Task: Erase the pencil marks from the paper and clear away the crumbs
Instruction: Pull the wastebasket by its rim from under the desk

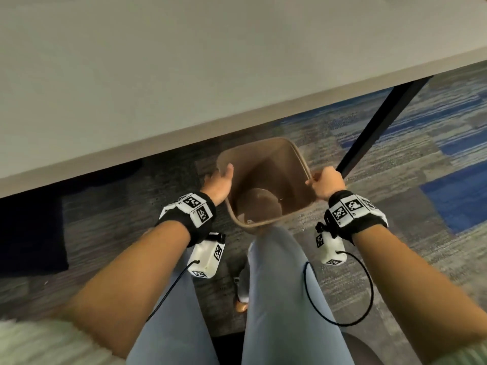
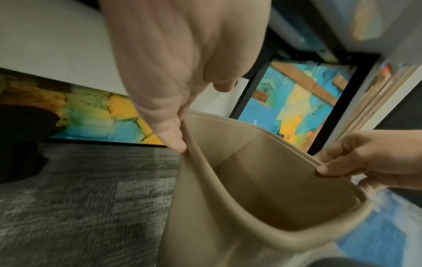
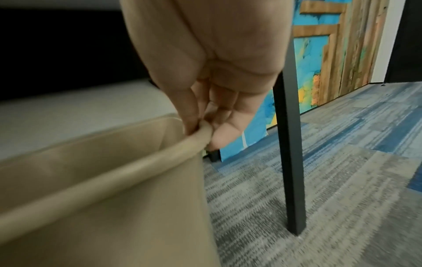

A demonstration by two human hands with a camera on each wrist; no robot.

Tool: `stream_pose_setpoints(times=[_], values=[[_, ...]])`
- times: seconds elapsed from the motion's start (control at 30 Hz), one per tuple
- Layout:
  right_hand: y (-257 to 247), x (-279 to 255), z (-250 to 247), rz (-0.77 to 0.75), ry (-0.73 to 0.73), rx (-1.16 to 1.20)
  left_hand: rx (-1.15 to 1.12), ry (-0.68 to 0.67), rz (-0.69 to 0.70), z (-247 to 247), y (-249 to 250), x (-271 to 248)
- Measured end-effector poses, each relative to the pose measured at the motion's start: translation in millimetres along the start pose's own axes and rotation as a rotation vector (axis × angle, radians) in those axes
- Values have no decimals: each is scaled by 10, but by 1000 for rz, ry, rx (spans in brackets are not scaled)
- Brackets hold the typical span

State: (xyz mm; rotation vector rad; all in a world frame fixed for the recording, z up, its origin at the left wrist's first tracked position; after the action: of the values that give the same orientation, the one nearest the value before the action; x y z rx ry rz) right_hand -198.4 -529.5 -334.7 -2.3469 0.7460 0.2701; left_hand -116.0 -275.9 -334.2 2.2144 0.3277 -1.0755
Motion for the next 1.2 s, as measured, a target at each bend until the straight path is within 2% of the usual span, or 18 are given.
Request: stream_pose_setpoints(times=[0.2,0.33,0.47,0.67,0.93,1.2], values=[[513,293,351,111,-161,-110,-168,-186,-174,517,-94,546],[839,413,562,155,-242,-135,-171,-285,-269,847,-187,765],[1147,448,733,228,-299,-82,-110,-304,-316,1104,-252,883],[1427,480,998,254,-344,-1,-71,-367,-384,1355,-410,1028],[1638,395,1248,288,-424,99,-114,-439,-442,1593,-499,1072],[1637,465,1239,264,-395,134,-130,-471,-467,1671,-490,1072]])
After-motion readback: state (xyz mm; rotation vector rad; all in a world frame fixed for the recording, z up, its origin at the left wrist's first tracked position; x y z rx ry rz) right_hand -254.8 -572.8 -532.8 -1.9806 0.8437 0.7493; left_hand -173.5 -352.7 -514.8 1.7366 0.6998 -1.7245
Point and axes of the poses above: each hand's wrist, its own x-axis towards the middle knuckle, its own z-axis out of the palm, y = z × x, the point moved 7 cm from there along x, towards the middle knuckle, and after that the axes turned 11 degrees about -z, right-handed, at the moved point
